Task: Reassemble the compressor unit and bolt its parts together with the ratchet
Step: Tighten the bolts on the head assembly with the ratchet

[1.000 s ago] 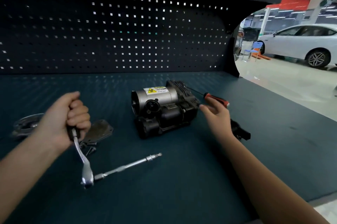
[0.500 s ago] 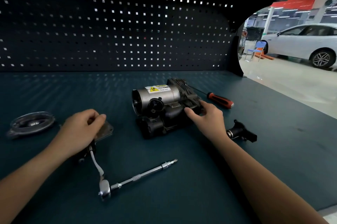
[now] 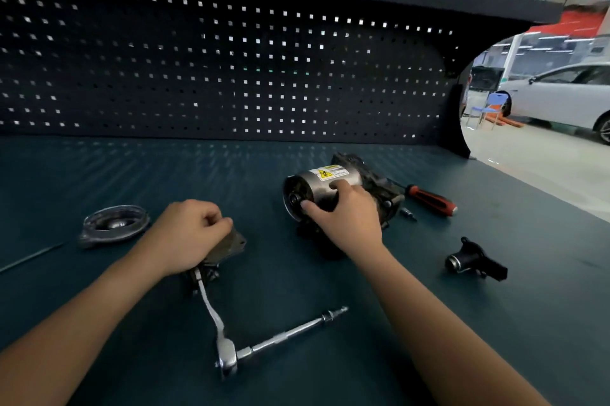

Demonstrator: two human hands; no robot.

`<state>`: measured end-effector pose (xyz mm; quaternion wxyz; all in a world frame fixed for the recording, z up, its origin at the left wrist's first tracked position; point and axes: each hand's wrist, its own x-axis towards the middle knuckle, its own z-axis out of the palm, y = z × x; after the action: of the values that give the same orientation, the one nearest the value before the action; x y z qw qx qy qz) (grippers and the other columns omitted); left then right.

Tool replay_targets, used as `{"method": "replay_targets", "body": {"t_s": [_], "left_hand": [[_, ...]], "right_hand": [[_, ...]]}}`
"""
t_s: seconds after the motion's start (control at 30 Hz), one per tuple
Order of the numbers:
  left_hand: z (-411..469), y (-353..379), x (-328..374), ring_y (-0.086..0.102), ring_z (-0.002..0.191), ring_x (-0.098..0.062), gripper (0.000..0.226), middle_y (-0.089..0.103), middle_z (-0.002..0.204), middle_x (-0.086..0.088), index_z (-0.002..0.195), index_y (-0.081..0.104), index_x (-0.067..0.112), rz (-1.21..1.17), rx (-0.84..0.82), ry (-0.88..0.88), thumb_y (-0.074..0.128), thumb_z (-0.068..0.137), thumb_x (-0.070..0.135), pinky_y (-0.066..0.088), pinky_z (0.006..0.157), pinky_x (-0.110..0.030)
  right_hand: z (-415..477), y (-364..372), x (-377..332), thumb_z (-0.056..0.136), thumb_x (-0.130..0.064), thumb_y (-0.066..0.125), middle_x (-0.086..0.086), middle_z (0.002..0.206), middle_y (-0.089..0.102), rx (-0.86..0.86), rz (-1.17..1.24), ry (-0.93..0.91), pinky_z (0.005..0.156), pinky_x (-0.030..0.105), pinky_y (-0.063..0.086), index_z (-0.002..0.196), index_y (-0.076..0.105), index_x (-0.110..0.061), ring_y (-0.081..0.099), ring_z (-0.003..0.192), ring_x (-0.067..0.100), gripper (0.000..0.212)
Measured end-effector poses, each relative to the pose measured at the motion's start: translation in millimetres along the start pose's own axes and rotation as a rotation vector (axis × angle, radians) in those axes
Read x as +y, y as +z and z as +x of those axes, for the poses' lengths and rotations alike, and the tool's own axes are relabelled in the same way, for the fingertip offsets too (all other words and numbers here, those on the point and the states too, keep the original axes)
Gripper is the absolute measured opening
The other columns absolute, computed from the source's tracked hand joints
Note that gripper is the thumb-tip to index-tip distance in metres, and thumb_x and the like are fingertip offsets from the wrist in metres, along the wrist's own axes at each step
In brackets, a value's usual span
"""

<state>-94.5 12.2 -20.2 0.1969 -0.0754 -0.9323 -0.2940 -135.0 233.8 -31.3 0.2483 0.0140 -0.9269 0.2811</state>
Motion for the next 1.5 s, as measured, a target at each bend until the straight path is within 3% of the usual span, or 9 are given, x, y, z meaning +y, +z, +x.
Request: {"method": "replay_targets", "body": {"t_s": [0.13, 0.27, 0.33, 0.6, 0.77, 0.93, 1.07, 1.33, 1.5], "left_hand": [[10.1, -14.8, -11.0, 0.04, 0.036, -0.009, 0.041, 0.044, 0.033, -0.002, 0.052, 0.049, 0.002, -0.281, 0.159, -0.075, 0.055, 0.09, 0.016, 0.033, 0.053, -0.028], [21.1, -16.5, -36.0, 0.039, 0.041, -0.022, 0.037, 0.041, 0.031, -0.002, 0.057, 0.048, 0.004, -0.574, 0.242, -0.293, 0.052, 0.092, 0.016, 0.032, 0.052, -0.031], [25.9, -18.1, -49.7, 0.039, 0.033, -0.016, 0.034, 0.039, 0.03, 0.001, 0.06, 0.047, 0.006, -0.718, 0.293, -0.408, 0.051, 0.092, 0.015, 0.029, 0.049, -0.031], [30.6, -42.0, -100.5, 0.04, 0.042, -0.003, 0.026, 0.042, 0.063, 0.008, 0.069, 0.04, 0.02, -1.353, 0.768, -0.895, 0.036, 0.094, 0.016, 0.033, 0.037, -0.012], [21.4, -63.4, -112.0, 0.05, 0.068, -0.007, 0.032, 0.053, 0.1, 0.003, 0.12, 0.05, 0.014, -1.317, 1.039, -0.978, 0.03, 0.095, 0.017, 0.042, 0.048, -0.022], [13.2, -79.6, -118.6, 0.049, 0.063, -0.002, 0.025, 0.048, 0.076, 0.01, 0.083, 0.04, 0.019, -1.201, 1.098, -0.892, 0.023, 0.1, 0.024, 0.042, 0.05, -0.02], [12.6, -85.7, -122.1, 0.045, 0.045, -0.007, 0.031, 0.046, 0.053, 0.006, 0.065, 0.035, 0.019, -1.013, 1.137, -0.773, 0.029, 0.096, 0.021, 0.035, 0.047, -0.02], [-0.7, -91.4, -140.7, 0.042, 0.029, -0.004, 0.04, 0.038, 0.028, 0.01, 0.055, 0.031, 0.017, -0.697, 1.178, -0.572, 0.03, 0.094, 0.024, 0.033, 0.04, -0.022], [-22.3, -94.3, -134.3, 0.047, 0.049, -0.015, 0.042, 0.049, 0.033, 0.007, 0.053, 0.041, 0.014, -0.408, 1.036, -0.535, 0.029, 0.091, 0.027, 0.038, 0.057, -0.029]], "right_hand": [[0.9, 3.9, 3.2, 0.085, -0.024, 0.061, 0.014, 0.09, 0.061, 0.123, 0.077, -0.033, 0.064, 0.028, 0.023, 0.09, 0.059, -0.004, 0.052, 0.092, 0.029, 0.021], [-0.6, 2.0, 5.1, 0.086, -0.023, 0.06, 0.012, 0.091, 0.063, 0.134, 0.086, -0.07, 0.059, 0.025, 0.019, 0.096, 0.061, -0.005, 0.055, 0.089, 0.027, 0.021], [-1.1, 0.0, 6.0, 0.087, -0.026, 0.06, 0.01, 0.096, 0.064, 0.117, 0.07, -0.073, 0.059, 0.024, 0.019, 0.103, 0.061, -0.007, 0.055, 0.092, 0.026, 0.025], [-2.8, -14.9, 11.7, 0.085, -0.042, 0.059, -0.001, 0.074, 0.066, 0.059, 0.133, -0.045, 0.065, 0.029, 0.042, 0.084, 0.064, -0.018, 0.059, 0.076, 0.018, 0.025], [-3.5, -14.0, 12.1, 0.086, -0.035, 0.06, 0.003, 0.083, 0.067, 0.075, 0.137, -0.04, 0.066, 0.026, 0.033, 0.097, 0.067, -0.02, 0.06, 0.087, 0.023, 0.02], [-2.2, -8.7, 14.5, 0.084, -0.03, 0.063, 0.009, 0.106, 0.067, 0.078, 0.21, 0.009, 0.079, 0.027, 0.037, 0.119, 0.061, -0.016, 0.057, 0.106, 0.028, 0.038], [-1.1, -6.9, 16.3, 0.08, -0.026, 0.065, 0.0, 0.09, 0.061, 0.09, 0.304, 0.045, 0.08, 0.028, 0.039, 0.106, 0.064, -0.015, 0.055, 0.095, 0.019, 0.028], [-2.4, -10.3, 20.5, 0.08, -0.02, 0.068, -0.017, 0.077, 0.054, 0.047, 0.397, 0.0, 0.076, 0.027, 0.036, 0.088, 0.058, -0.02, 0.052, 0.085, 0.015, 0.013], [-3.0, -15.8, 23.2, 0.081, -0.016, 0.068, -0.007, 0.083, 0.056, 0.001, 0.406, -0.016, 0.078, 0.029, 0.038, 0.089, 0.058, -0.017, 0.052, 0.088, 0.016, 0.013]]}}
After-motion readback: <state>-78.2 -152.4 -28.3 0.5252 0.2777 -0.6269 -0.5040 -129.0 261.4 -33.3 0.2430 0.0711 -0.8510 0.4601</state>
